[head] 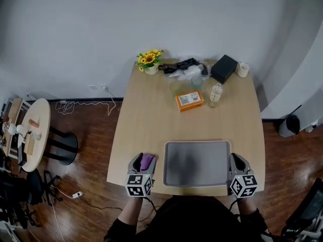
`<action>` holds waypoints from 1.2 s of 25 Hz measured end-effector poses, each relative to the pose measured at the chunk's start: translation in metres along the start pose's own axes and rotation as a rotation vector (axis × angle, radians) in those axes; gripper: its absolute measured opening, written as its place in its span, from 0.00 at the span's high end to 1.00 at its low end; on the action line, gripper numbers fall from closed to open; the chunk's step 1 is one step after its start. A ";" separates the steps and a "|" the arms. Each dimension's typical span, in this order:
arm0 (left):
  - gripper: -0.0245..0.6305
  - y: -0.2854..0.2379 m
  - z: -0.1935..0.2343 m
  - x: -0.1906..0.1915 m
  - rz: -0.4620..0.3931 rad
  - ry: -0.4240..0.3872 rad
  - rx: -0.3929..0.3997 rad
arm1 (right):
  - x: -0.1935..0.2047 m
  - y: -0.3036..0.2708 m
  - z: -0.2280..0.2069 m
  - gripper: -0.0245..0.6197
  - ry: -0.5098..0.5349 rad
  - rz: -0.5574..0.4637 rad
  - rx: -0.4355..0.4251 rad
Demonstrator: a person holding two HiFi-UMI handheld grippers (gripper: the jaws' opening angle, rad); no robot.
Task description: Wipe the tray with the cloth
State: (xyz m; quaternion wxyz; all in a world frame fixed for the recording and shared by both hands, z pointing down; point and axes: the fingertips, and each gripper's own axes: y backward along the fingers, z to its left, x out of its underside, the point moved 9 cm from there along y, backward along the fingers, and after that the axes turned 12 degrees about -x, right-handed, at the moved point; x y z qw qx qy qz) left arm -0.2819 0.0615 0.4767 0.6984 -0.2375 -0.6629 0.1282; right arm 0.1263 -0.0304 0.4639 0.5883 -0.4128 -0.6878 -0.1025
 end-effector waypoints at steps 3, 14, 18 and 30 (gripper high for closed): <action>0.63 0.025 -0.046 -0.041 -0.133 -0.011 0.147 | -0.019 0.004 0.016 0.96 0.033 -0.063 -0.065; 0.64 0.067 -0.129 -0.070 -0.305 -0.097 0.414 | -0.086 0.041 0.062 0.96 0.166 -0.303 -0.115; 0.66 0.066 -0.131 -0.069 -0.289 -0.081 0.420 | -0.084 0.042 0.062 0.96 0.163 -0.287 -0.119; 0.71 0.064 -0.120 -0.065 -0.266 -0.075 0.368 | -0.082 0.035 0.066 0.96 0.162 -0.283 -0.149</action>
